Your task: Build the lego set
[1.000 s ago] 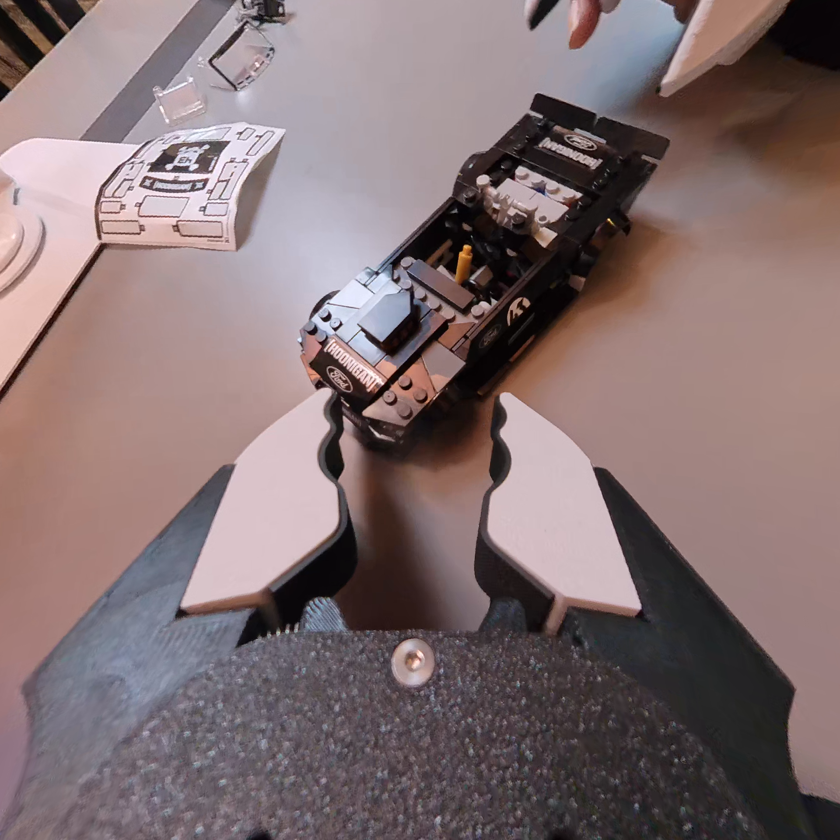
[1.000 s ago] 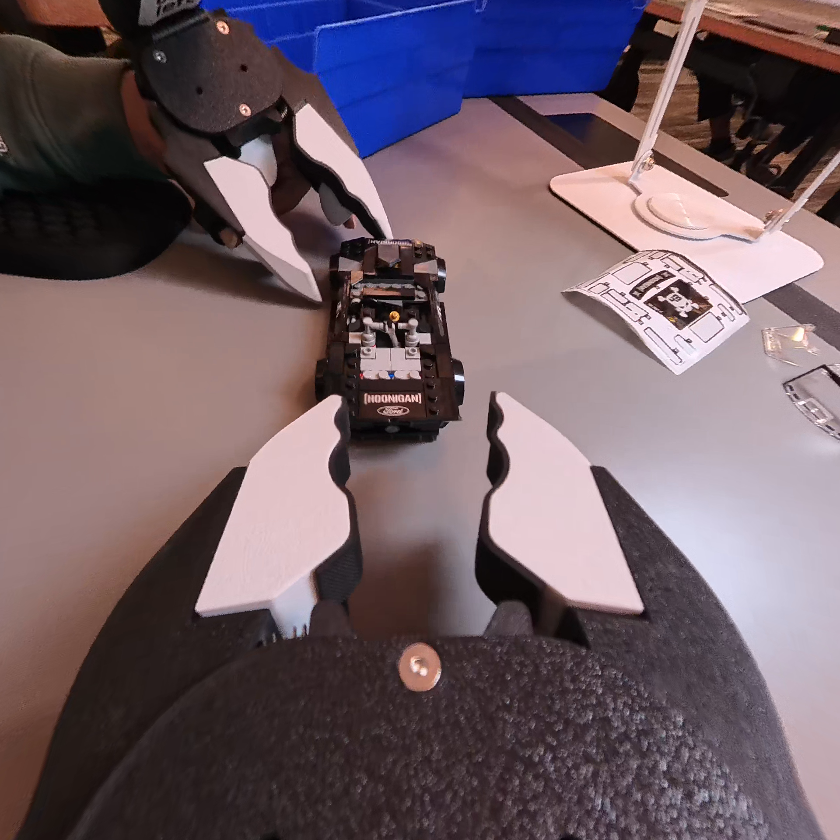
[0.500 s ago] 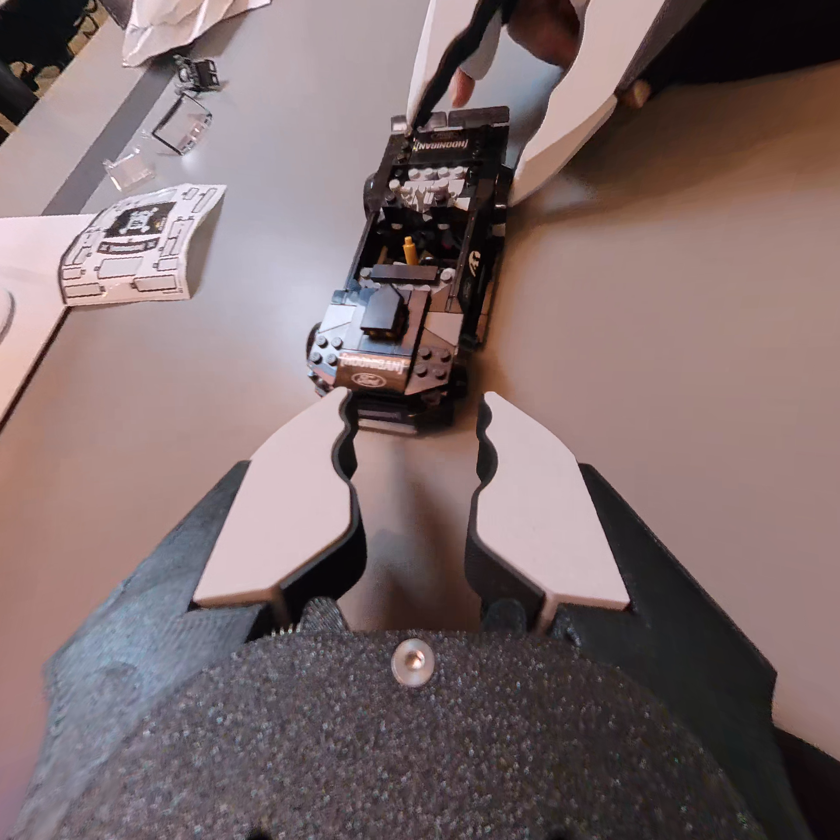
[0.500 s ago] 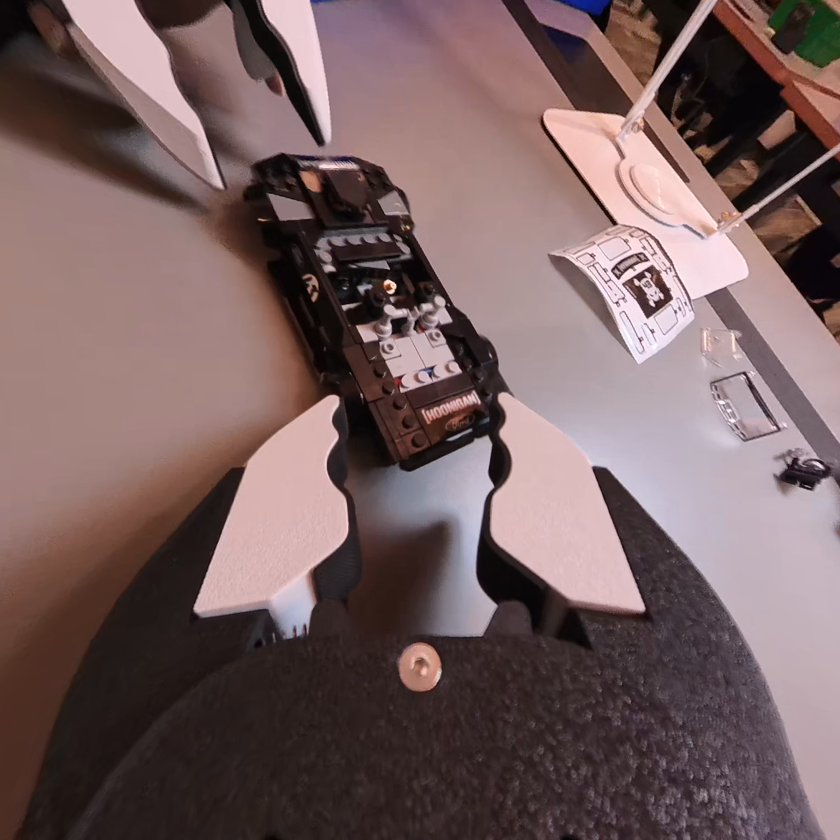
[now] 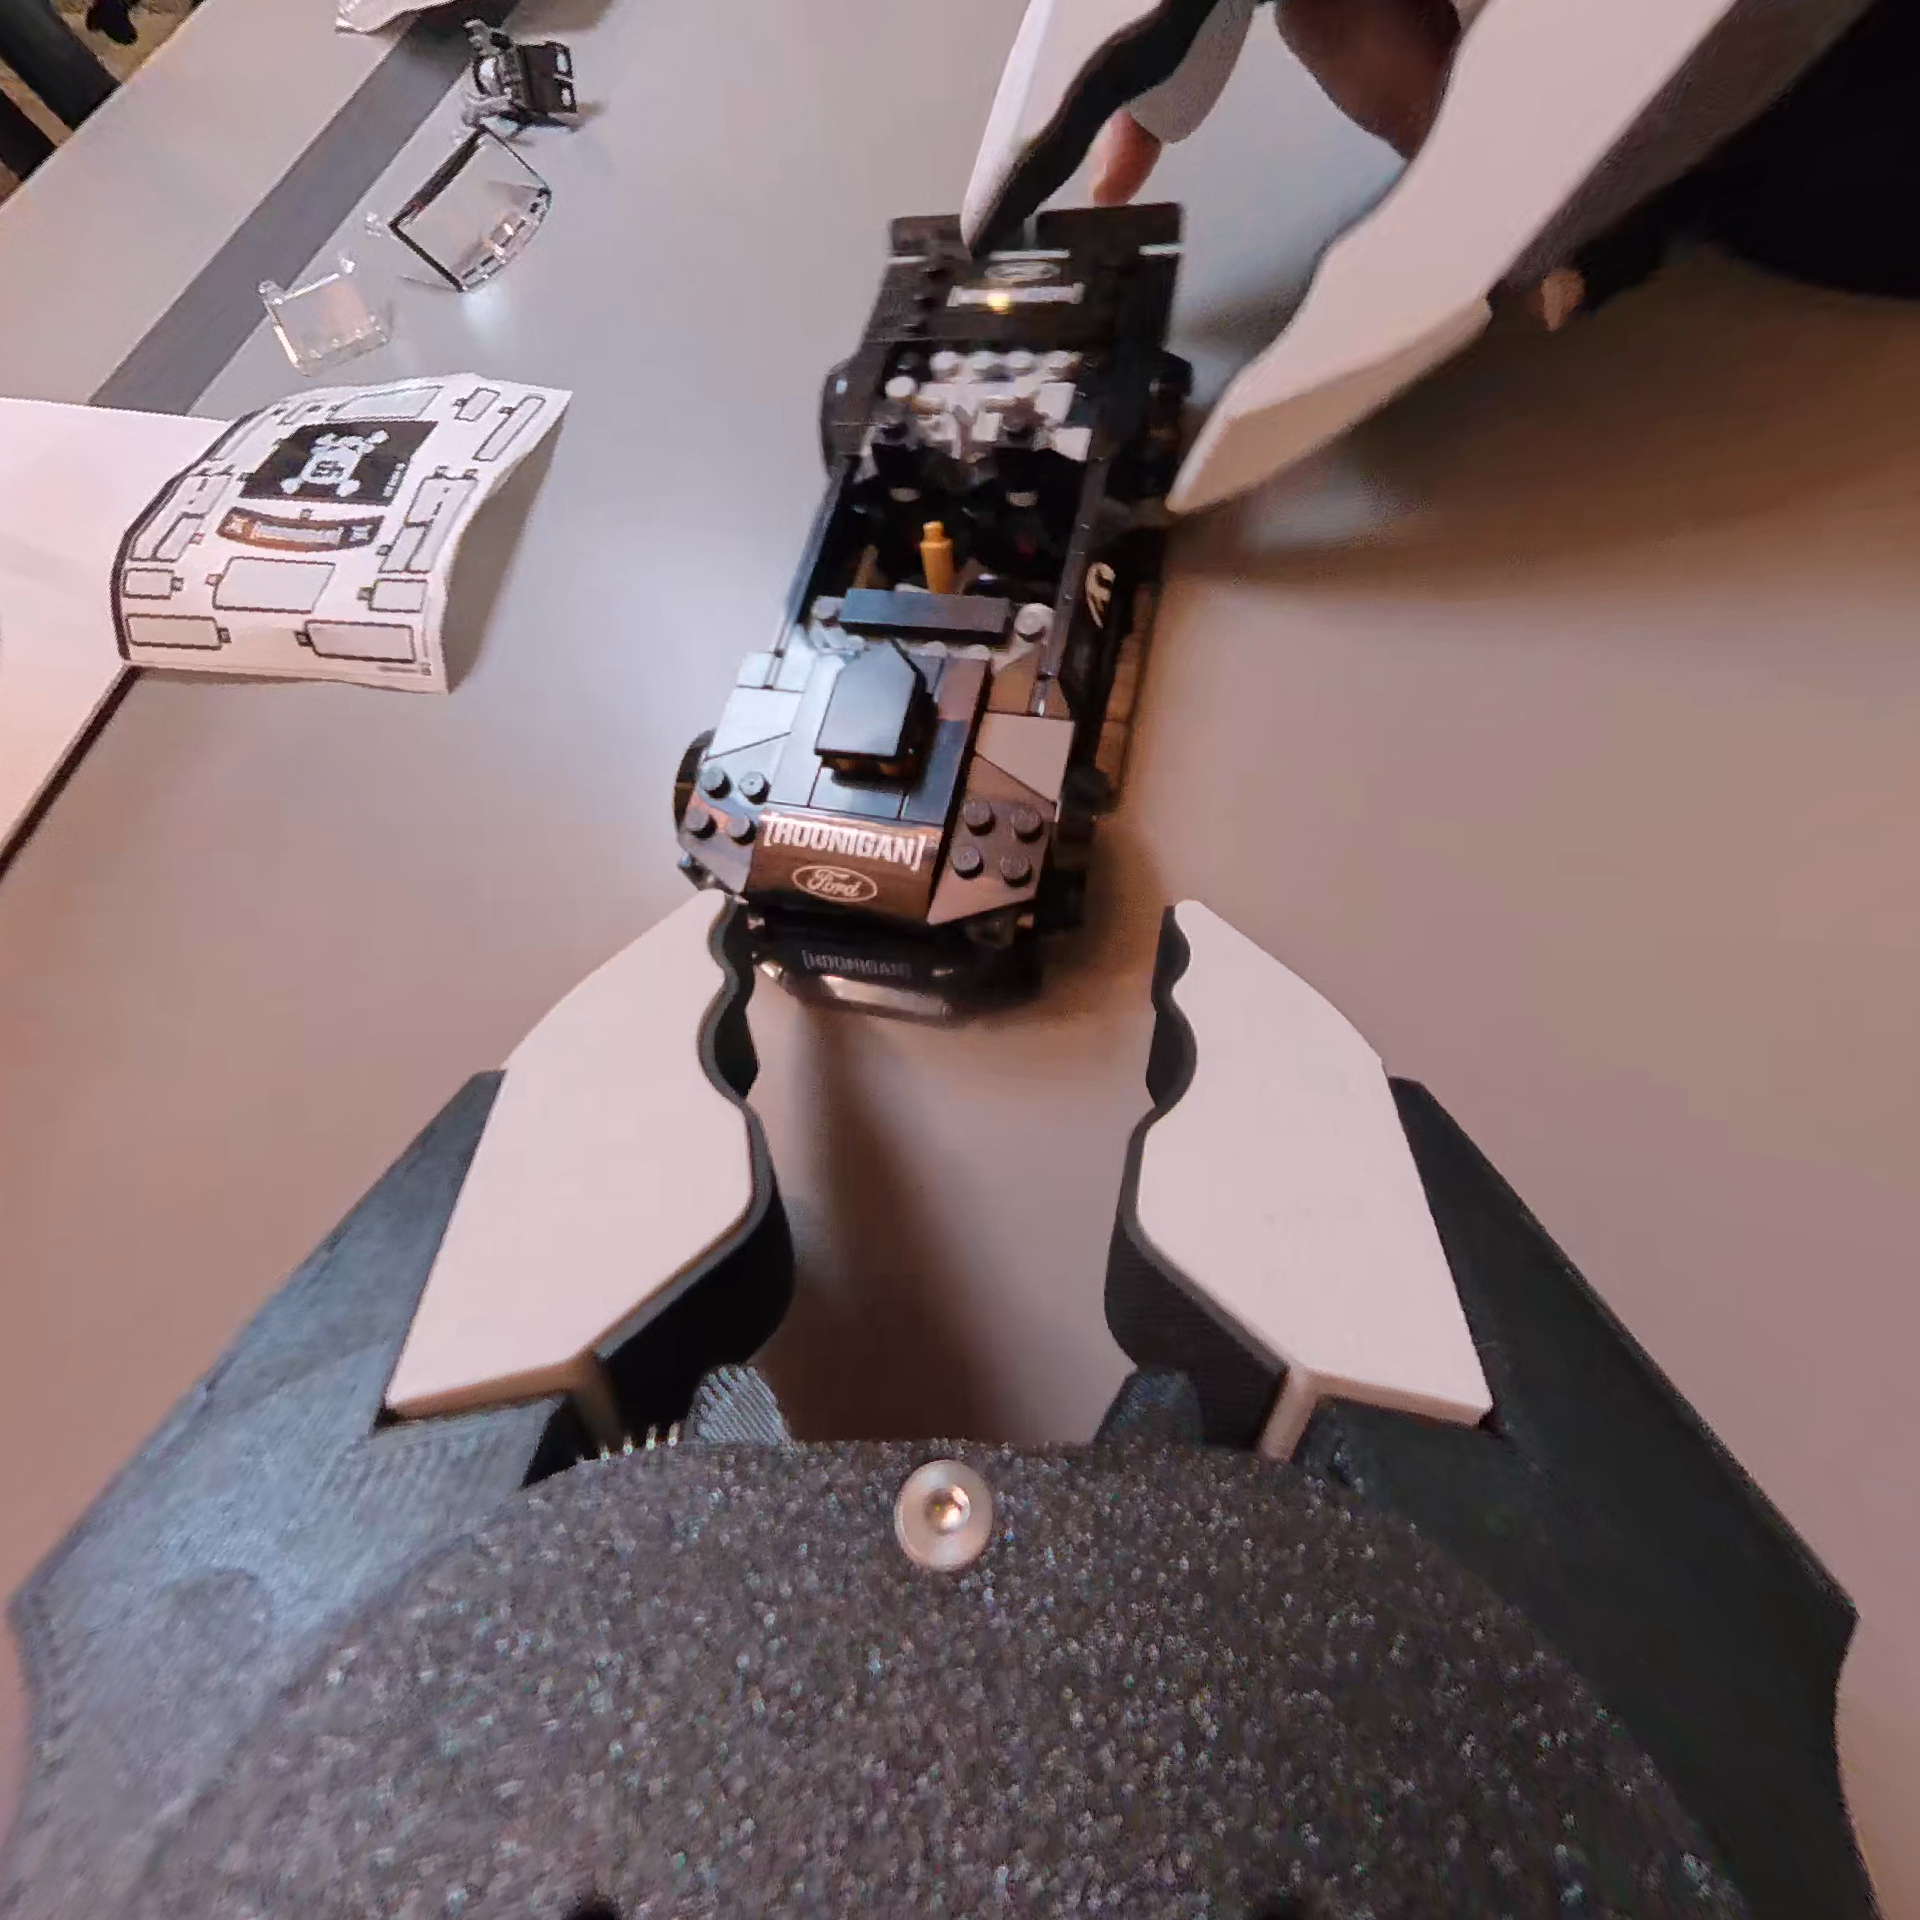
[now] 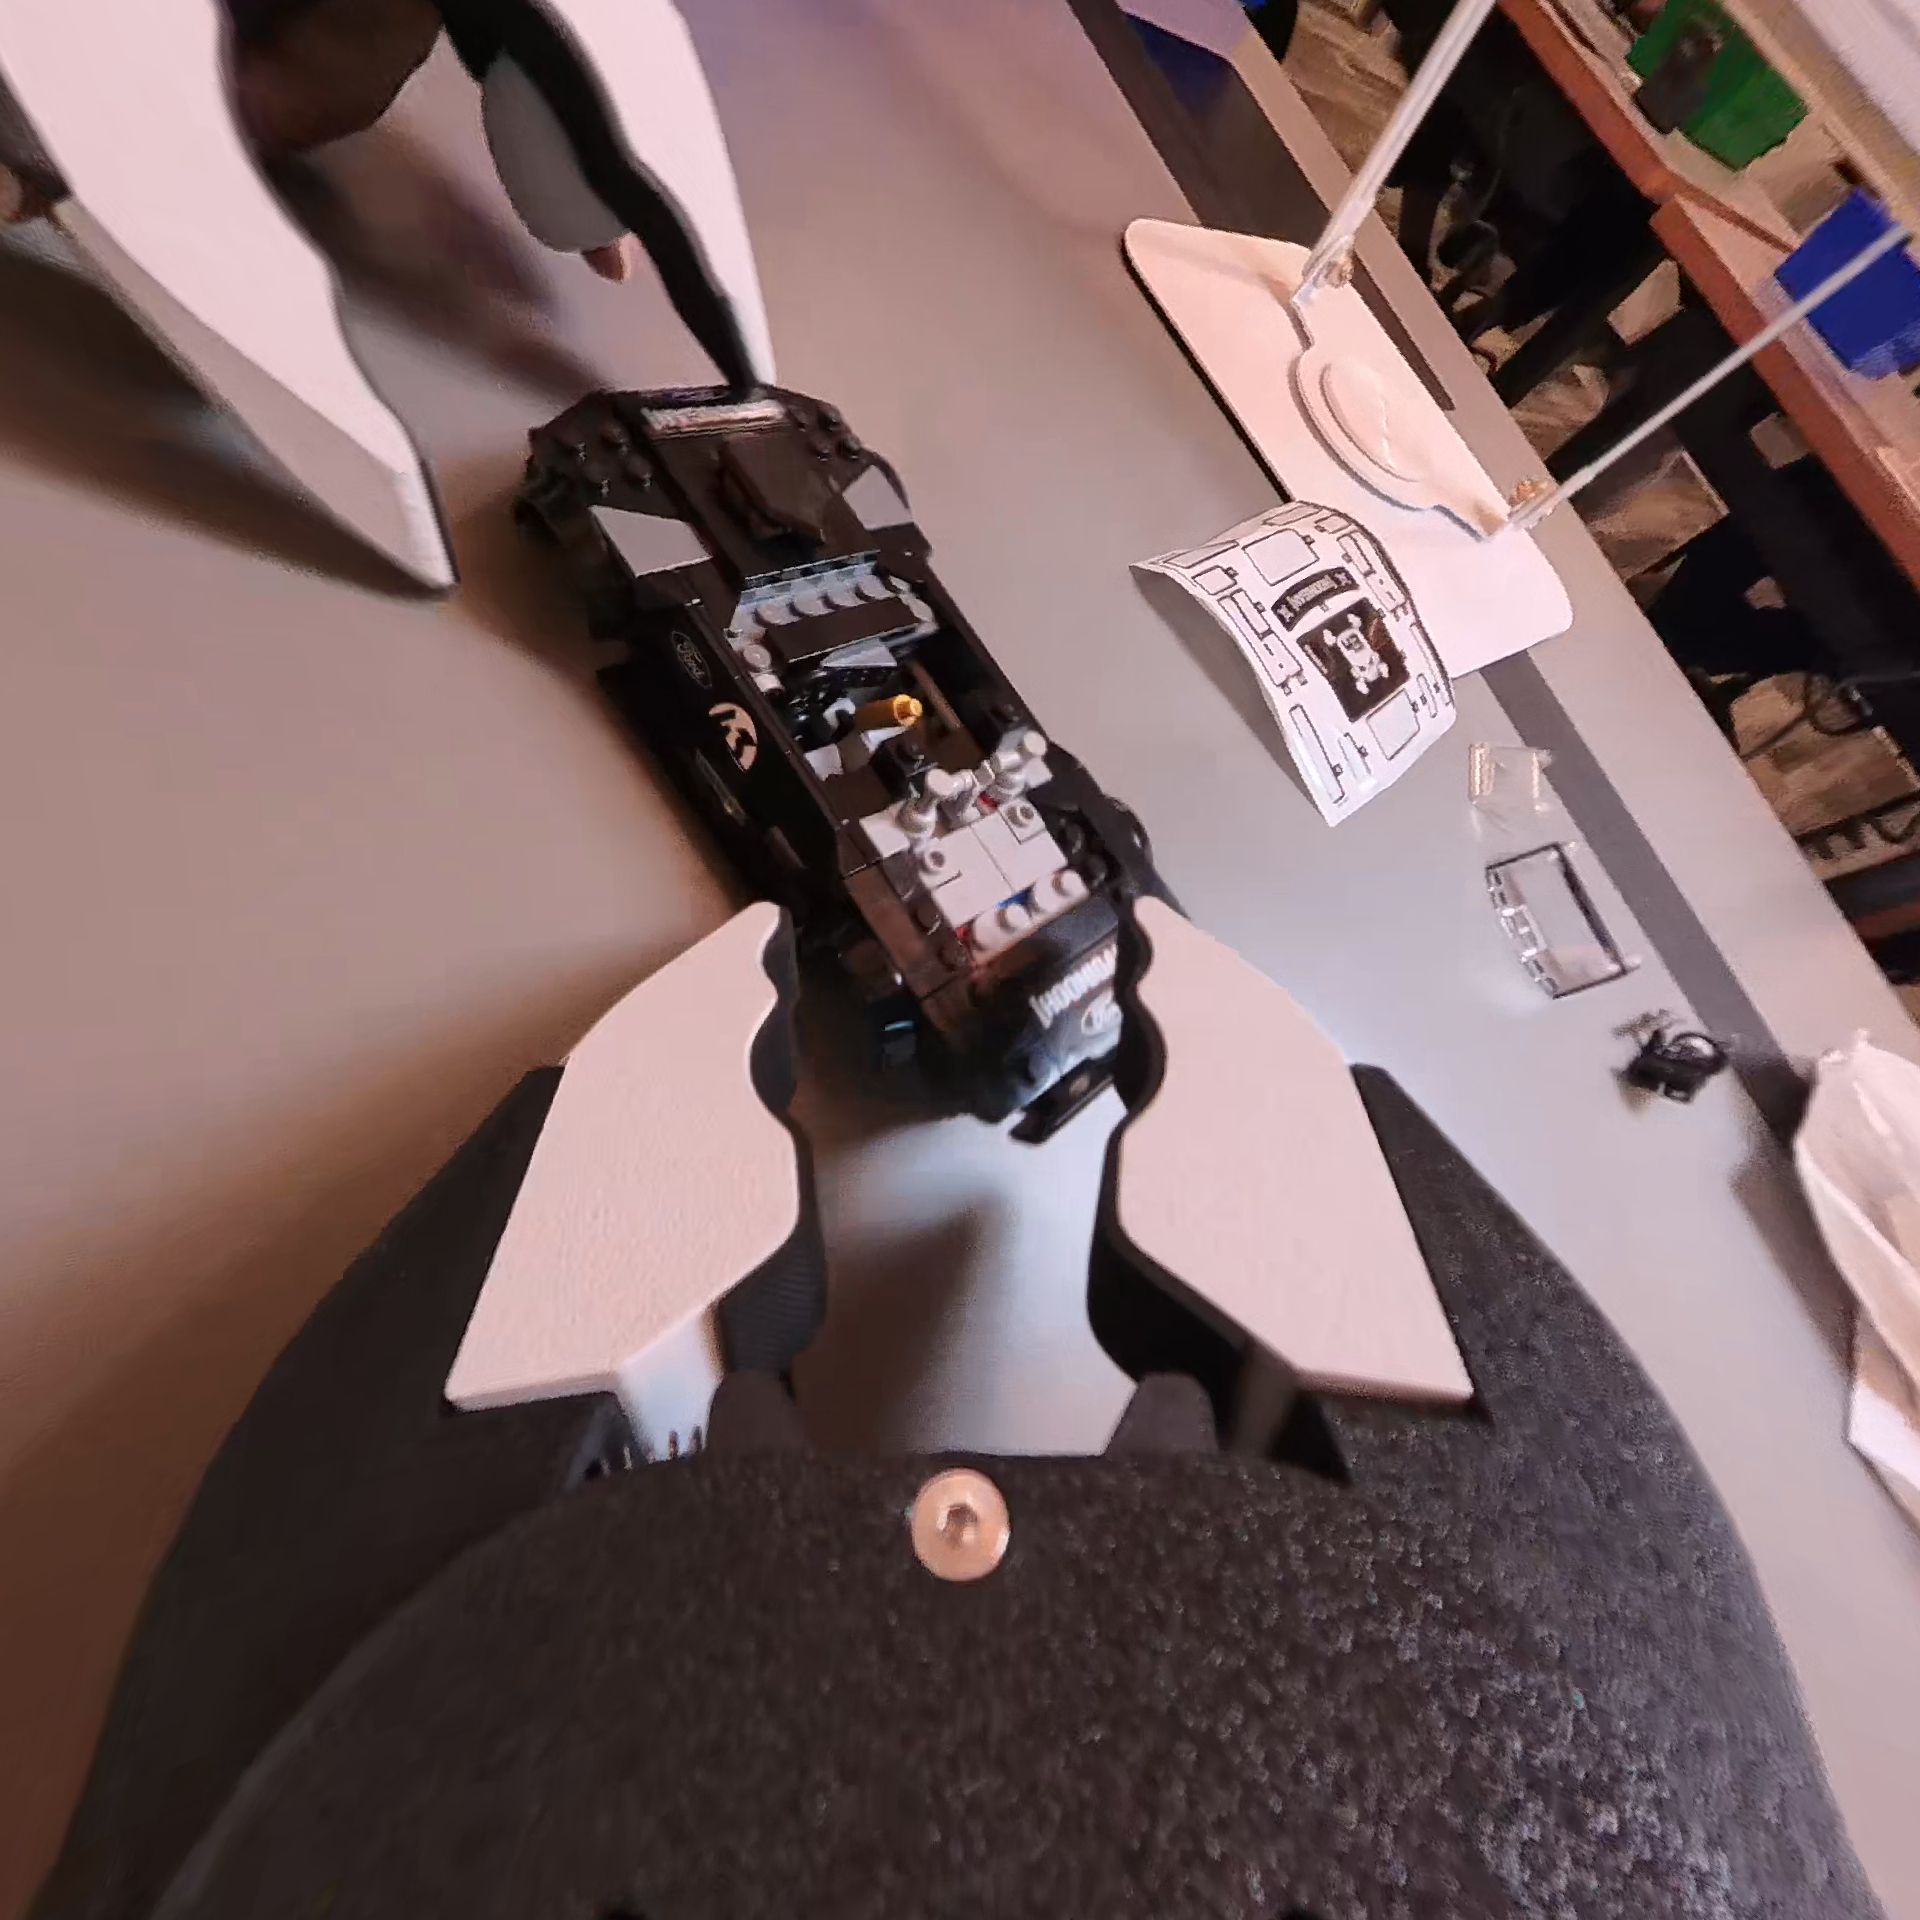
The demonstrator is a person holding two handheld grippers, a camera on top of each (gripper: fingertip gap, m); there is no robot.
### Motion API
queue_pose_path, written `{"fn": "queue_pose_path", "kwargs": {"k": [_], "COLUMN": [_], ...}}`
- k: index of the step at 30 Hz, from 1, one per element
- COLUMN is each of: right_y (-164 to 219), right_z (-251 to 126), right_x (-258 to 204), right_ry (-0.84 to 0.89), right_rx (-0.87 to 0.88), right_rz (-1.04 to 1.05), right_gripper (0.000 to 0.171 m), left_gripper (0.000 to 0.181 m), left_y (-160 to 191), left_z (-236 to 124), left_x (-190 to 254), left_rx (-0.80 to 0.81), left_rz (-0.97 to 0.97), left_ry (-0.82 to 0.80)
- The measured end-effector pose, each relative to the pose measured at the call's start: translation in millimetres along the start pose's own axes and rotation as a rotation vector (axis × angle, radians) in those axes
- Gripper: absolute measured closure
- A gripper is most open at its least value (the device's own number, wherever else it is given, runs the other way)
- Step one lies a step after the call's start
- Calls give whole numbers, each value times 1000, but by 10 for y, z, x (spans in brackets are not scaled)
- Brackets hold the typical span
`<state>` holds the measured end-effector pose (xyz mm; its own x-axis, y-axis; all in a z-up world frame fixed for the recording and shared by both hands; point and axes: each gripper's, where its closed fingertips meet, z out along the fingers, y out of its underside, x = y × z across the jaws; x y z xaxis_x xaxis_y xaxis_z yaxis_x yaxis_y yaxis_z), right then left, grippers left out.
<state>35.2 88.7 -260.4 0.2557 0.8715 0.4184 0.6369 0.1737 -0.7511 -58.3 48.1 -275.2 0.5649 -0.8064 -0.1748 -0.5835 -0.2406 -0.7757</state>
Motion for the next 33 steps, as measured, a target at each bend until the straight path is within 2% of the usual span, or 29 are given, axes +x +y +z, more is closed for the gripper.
{"fn": "queue_pose_path", "kwargs": {"k": [4,10,13,17,22,25,29,30,31,32,33], "right_y": [72,122,125,143,81,-53,-240,-278,-307,-323,-362], "right_z": [100,369,481,523,429,316,143,101,56,-14,-94], "right_x": [166,517,678,789,749,729,810,853,901,978,1055], "right_ry": [32,-9,13,35,66,84,139,160,181,225,269], "right_rx": [-55,-46,-31,-20,16,98,213,239,263,283,320], "right_rz": [-45,-5,-14,10,3,74,173,196,225,258,288], "right_gripper": [121,122,123,124,123,120,113,116,127,161,171], "left_gripper": [118,111,114,118,113,118,144,153,166,181,181], "left_y": [-85,-191,-206,-214,-216,-294,-532,-604,-677,-748,-812], "left_z": [143,429,504,511,449,303,-15,-108,-212,-321,-424], "left_x": [-165,-593,-769,-798,-764,-833,-945,-979,-1020,-1062,-1110], "left_rx": [0,-30,-30,-22,0,91,316,377,438,495,538], "left_rz": [-9,-33,-57,-51,-37,-67,-205,-226,-238,-238,-235], "left_ry": [-19,-59,-69,-79,-92,-132,-176,-199,-239,-286,-339]}}
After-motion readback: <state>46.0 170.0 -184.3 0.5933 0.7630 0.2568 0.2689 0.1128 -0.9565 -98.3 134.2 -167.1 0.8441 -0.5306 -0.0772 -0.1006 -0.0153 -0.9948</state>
